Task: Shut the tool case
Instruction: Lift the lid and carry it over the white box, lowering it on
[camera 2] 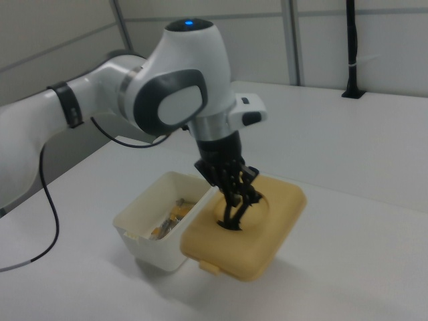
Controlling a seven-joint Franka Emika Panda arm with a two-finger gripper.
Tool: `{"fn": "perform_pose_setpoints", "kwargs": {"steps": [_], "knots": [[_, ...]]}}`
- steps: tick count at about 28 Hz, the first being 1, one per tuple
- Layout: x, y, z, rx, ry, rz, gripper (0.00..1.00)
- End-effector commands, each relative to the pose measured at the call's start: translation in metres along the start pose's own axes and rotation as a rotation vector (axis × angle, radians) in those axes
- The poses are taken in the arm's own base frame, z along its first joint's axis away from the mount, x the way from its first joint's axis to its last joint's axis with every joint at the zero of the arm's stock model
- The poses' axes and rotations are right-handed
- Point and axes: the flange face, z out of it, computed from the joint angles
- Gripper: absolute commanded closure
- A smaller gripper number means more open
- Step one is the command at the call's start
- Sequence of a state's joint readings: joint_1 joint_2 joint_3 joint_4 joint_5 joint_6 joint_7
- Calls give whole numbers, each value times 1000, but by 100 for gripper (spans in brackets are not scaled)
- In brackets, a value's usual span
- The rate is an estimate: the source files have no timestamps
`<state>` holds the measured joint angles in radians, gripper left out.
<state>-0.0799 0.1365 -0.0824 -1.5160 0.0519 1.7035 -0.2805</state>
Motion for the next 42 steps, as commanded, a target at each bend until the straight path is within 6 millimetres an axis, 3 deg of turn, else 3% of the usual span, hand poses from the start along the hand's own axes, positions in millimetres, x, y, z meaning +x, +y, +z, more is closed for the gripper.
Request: {"fn": "perform_pose_setpoints", "kwargs": {"steps": [1, 10, 18, 23, 32, 42], "knots": [[8, -58, 0, 29, -17, -9, 100], [28, -150, 12, 18, 11, 74, 100], [26, -221, 18, -12, 0, 151, 100], [24, -246, 21, -16, -1, 157, 100], [28, -280, 56, -64, -43, 100, 100], [36, -280, 62, -81, -14, 95, 100]]}}
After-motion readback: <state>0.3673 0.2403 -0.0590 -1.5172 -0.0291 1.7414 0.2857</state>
